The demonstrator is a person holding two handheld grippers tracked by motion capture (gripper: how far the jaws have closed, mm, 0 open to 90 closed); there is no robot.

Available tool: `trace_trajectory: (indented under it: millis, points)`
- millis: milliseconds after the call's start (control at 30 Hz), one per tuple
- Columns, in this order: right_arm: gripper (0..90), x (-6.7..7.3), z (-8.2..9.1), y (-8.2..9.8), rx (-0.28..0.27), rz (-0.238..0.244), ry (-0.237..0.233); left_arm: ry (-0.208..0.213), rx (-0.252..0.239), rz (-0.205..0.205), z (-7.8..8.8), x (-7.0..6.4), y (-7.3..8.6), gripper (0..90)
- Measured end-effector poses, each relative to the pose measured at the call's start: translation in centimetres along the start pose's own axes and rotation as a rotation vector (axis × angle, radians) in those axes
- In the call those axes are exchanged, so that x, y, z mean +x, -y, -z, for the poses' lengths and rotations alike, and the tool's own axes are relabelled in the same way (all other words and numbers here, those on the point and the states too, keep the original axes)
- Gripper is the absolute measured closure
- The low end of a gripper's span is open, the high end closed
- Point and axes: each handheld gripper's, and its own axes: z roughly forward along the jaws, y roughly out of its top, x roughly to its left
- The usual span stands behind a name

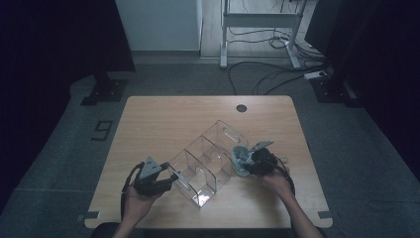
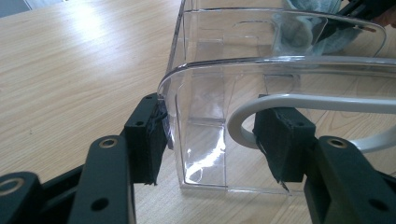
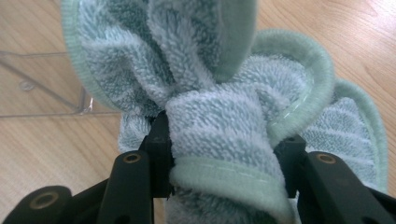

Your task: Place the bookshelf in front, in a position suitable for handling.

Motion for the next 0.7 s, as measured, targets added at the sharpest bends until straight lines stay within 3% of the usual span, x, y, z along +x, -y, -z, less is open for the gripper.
trace_trajectory:
  millis: [267,700]
  points:
    - [52.9,0.1,1.6,0.4,-0.017,-0.002,-0.010,0.001,-0.001,0.000,0.0,0.0,0.0,45.2]
    - [53.0,0.1,6.4,1.1,-0.107,-0.030,-0.032,-0.001,-0.002,0.002,0.0,0.0,0.0,45.2]
